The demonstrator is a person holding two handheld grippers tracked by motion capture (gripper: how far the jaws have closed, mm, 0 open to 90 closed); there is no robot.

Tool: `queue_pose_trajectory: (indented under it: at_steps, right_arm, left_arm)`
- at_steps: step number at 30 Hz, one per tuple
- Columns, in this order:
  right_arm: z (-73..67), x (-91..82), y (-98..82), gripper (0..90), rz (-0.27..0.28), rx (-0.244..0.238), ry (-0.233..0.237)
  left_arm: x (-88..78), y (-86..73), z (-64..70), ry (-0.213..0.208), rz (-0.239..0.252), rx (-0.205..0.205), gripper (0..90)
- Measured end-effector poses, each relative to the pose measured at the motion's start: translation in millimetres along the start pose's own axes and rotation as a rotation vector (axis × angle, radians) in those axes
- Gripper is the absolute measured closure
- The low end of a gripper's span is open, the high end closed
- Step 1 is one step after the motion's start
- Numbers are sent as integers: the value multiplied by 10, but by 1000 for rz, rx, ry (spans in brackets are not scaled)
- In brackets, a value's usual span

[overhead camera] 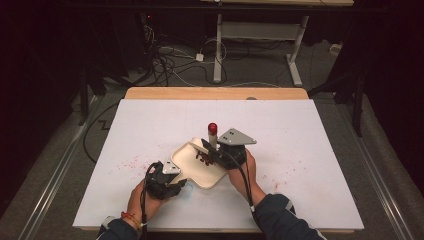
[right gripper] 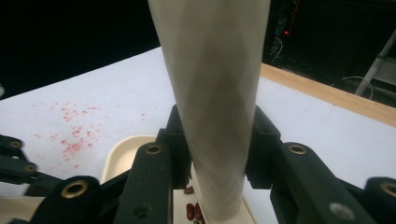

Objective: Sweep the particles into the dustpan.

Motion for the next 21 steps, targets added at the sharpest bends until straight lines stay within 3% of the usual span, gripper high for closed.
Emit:
queue_pose_trajectory:
  at_steps: [8,13,21]
  right_arm:
    - [-126,-35,13,685,10,-1,-2]
    - [-252,-69,29,685,12,-6,31]
    - [-315,-71,67,694,27,16,59]
  left_arm:
    - [50,18,23,21,-4,-11,637]
    - [65,14,19,22,-14,-4,637]
    - [93,0,-9,22,-19,-2,635]
Point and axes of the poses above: each handheld gripper's, and its own axes: x roughly forward along the jaws, y roughly out of its top, z roughly to its right, the point moved 9 cm from there along x, roughly forward along the jaws, and after that the axes turned 13 degrees about z, right-handed, at the moved point
